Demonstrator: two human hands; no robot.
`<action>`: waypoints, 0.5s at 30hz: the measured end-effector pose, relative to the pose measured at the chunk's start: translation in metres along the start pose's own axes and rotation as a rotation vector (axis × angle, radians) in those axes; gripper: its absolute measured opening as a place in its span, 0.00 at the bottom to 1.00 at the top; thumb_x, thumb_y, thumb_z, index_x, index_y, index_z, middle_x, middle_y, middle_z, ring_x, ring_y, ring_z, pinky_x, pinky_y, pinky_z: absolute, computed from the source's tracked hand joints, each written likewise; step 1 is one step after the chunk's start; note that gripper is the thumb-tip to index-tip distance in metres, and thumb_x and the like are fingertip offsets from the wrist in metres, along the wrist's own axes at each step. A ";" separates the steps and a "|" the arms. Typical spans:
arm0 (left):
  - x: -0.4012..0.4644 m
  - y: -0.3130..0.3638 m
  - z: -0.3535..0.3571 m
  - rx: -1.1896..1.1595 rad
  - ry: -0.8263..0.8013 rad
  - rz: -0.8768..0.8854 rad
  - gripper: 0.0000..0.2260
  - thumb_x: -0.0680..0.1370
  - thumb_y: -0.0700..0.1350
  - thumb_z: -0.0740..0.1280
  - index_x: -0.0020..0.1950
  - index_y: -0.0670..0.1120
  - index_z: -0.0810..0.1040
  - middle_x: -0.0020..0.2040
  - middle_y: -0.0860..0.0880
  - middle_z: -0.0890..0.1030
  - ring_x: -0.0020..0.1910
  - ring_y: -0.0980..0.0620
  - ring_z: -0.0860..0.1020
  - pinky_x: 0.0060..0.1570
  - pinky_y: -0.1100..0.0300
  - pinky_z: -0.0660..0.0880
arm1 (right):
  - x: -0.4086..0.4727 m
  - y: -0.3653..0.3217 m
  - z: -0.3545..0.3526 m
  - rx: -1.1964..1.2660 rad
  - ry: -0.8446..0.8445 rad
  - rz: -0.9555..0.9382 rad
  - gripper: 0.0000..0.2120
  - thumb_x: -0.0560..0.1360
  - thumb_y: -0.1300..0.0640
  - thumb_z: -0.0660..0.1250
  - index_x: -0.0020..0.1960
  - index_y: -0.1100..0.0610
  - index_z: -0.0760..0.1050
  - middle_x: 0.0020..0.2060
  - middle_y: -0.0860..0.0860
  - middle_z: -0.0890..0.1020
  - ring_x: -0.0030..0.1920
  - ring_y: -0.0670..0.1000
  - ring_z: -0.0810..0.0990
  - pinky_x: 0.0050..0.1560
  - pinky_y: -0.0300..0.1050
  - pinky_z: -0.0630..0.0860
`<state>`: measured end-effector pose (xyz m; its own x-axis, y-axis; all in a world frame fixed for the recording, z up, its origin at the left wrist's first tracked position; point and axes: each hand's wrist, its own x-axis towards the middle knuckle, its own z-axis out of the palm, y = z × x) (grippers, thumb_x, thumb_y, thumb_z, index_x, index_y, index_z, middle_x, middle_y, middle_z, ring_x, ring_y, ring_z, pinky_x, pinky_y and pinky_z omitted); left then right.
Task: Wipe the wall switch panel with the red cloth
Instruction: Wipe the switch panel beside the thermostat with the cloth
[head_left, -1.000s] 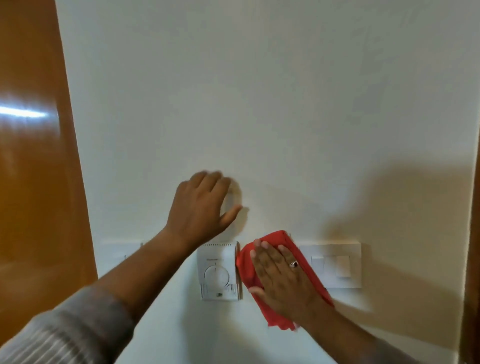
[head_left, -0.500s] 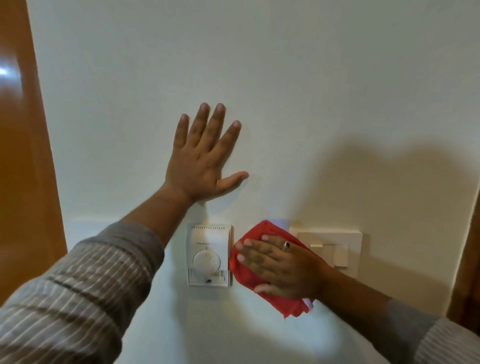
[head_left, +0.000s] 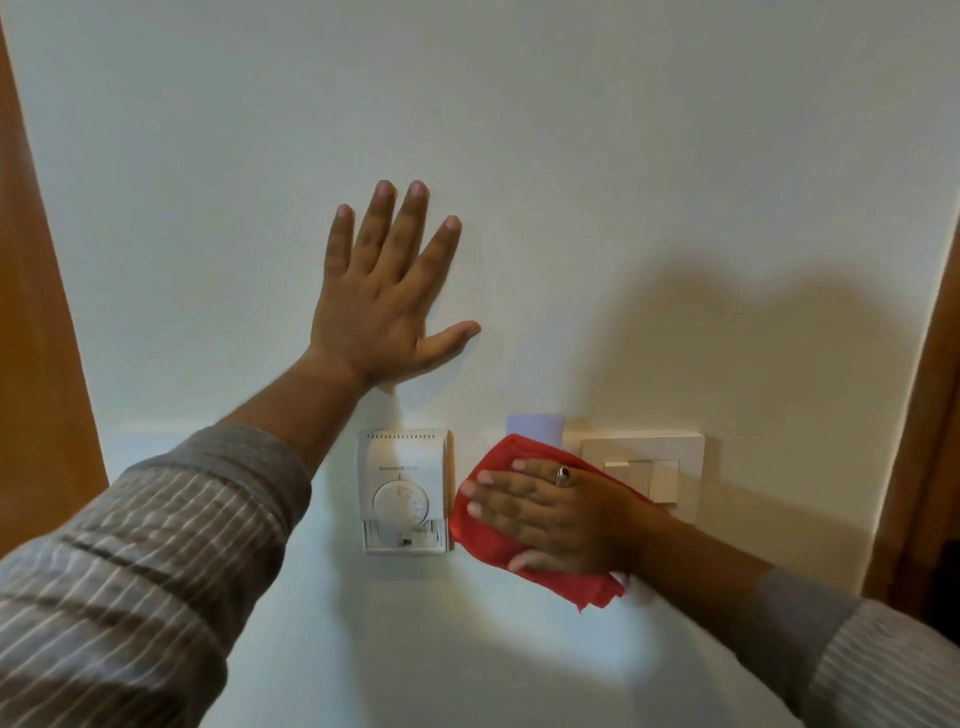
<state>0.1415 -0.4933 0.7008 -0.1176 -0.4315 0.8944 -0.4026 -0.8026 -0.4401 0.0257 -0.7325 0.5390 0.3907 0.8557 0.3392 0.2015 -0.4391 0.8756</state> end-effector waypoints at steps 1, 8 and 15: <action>0.000 0.000 0.000 -0.001 0.001 -0.002 0.42 0.76 0.73 0.56 0.82 0.47 0.57 0.81 0.36 0.59 0.79 0.32 0.58 0.75 0.31 0.55 | 0.000 -0.006 0.001 -0.007 0.030 0.094 0.34 0.82 0.39 0.58 0.79 0.59 0.58 0.79 0.57 0.59 0.80 0.57 0.55 0.80 0.54 0.49; -0.001 0.000 0.001 0.018 0.014 -0.001 0.42 0.76 0.72 0.57 0.81 0.46 0.59 0.80 0.36 0.61 0.79 0.31 0.60 0.75 0.30 0.58 | 0.009 -0.060 0.017 -0.050 0.007 0.485 0.41 0.81 0.33 0.53 0.81 0.61 0.50 0.81 0.59 0.50 0.81 0.60 0.47 0.80 0.57 0.43; -0.001 0.000 0.002 0.013 0.015 -0.003 0.42 0.76 0.72 0.56 0.82 0.46 0.58 0.81 0.36 0.60 0.79 0.32 0.59 0.75 0.31 0.56 | -0.014 -0.005 0.004 0.064 -0.032 -0.025 0.34 0.82 0.38 0.57 0.80 0.58 0.58 0.79 0.55 0.60 0.80 0.55 0.54 0.81 0.51 0.48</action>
<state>0.1430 -0.4937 0.6996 -0.1299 -0.4227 0.8969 -0.3908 -0.8095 -0.4381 0.0225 -0.7432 0.5287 0.4132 0.8578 0.3055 0.2684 -0.4353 0.8593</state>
